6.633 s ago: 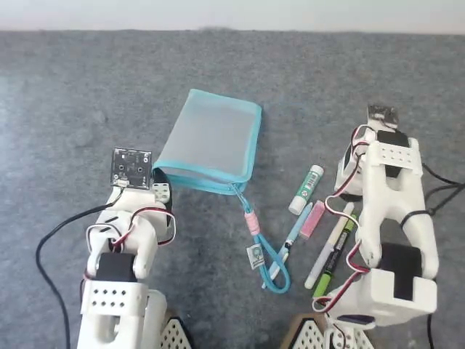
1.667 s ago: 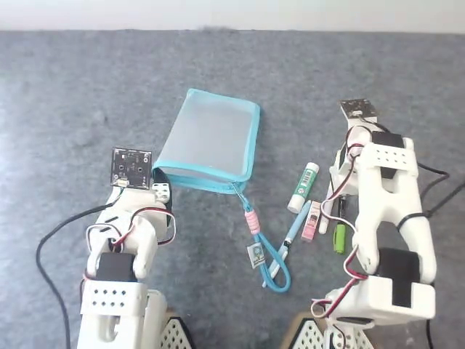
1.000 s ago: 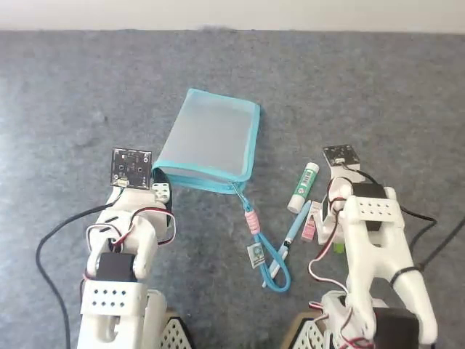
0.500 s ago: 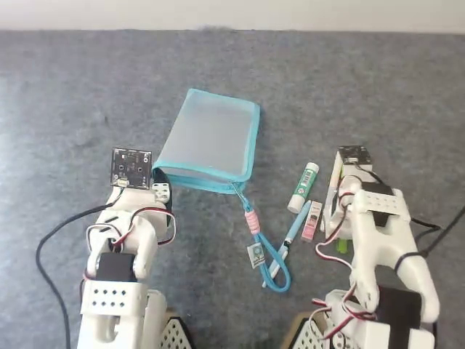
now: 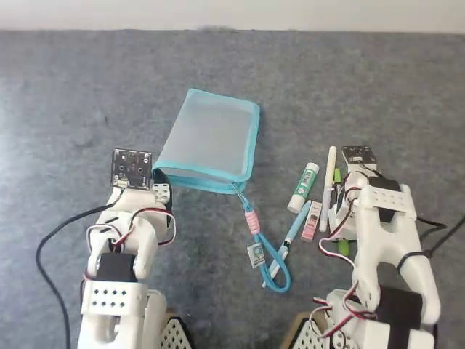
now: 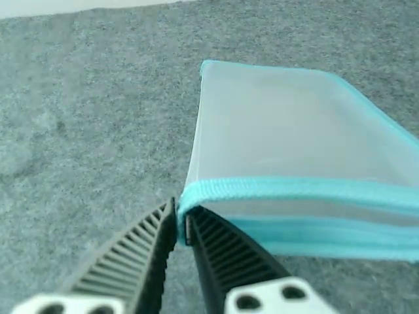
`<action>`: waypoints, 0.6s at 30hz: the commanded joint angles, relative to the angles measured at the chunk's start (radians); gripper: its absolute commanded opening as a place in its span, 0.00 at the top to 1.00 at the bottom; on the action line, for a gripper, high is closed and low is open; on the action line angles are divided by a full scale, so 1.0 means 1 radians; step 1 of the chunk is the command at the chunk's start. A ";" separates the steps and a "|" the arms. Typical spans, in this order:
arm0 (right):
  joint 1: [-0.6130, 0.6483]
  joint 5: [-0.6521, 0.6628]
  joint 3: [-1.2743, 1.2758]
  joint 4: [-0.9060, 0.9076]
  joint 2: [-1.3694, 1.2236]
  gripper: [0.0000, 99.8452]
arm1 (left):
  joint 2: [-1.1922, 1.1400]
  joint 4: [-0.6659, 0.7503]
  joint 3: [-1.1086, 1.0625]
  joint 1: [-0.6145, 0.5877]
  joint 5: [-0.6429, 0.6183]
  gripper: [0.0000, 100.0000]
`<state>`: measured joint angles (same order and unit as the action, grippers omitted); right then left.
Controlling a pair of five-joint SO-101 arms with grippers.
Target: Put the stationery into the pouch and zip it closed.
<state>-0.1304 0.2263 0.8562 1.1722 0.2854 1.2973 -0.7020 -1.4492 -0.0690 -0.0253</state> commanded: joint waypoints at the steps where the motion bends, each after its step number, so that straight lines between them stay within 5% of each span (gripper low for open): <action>1: 0.058 0.021 -0.092 0.125 0.154 0.99 | -0.005 0.061 -0.005 0.003 -0.014 0.99; 9: 0.338 0.052 -0.196 0.390 0.486 0.99 | -0.005 0.091 -0.038 0.078 -0.018 0.99; 18: 0.547 0.112 -0.373 0.607 0.529 0.99 | -0.011 0.218 -0.076 0.089 -0.021 0.99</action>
<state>0.3821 0.3214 0.5769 1.7292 0.7825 1.2973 -0.5409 -1.5428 0.0107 -0.0315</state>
